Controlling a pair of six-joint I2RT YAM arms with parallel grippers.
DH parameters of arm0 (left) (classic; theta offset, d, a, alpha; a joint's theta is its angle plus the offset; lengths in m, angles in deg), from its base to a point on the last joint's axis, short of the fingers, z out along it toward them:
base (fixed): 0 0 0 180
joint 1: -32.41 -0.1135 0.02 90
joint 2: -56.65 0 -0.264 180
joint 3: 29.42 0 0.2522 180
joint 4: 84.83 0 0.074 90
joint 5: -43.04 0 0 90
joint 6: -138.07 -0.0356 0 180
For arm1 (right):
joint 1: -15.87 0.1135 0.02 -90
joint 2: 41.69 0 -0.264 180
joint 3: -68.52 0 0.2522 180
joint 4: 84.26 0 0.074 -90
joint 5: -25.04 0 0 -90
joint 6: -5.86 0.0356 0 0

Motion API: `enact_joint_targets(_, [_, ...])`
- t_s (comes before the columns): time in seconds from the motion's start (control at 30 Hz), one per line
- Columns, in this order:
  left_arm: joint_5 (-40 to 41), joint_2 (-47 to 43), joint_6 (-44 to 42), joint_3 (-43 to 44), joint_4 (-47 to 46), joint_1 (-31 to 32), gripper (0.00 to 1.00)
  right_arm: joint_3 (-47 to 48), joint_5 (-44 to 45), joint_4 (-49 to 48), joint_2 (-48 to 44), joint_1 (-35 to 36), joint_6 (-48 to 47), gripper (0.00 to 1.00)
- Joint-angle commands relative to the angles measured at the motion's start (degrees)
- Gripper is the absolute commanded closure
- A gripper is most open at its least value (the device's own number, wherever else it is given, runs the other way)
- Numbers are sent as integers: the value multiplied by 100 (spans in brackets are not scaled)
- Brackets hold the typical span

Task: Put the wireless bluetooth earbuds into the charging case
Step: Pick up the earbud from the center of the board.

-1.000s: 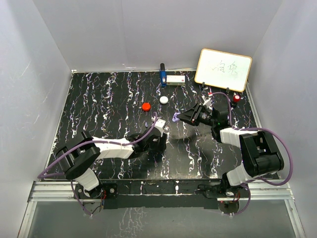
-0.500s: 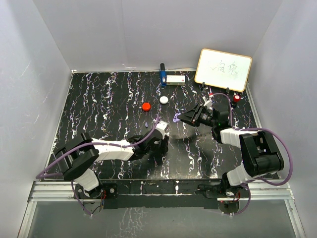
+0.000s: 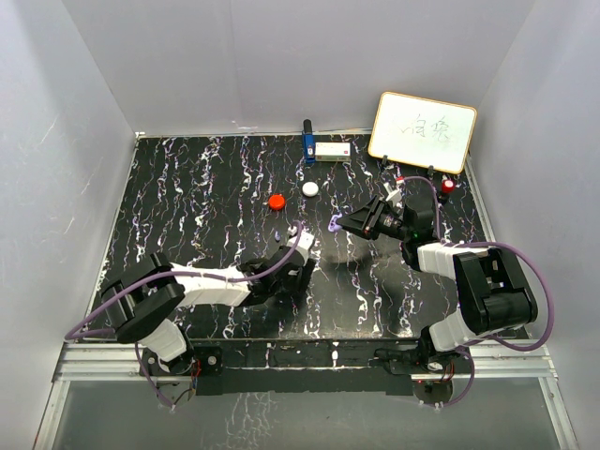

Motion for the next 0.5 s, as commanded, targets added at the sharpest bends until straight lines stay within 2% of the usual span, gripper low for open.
enact_joint_targets(0.0, [155, -225, -479, -201, -337, 61, 49, -14, -70, -317, -150, -34, -127, 100])
enact_joint_targets(0.47, [-197, -110, -984, -429, -993, 138, 49, -22, -100, -348, -112, -35, -128, 100])
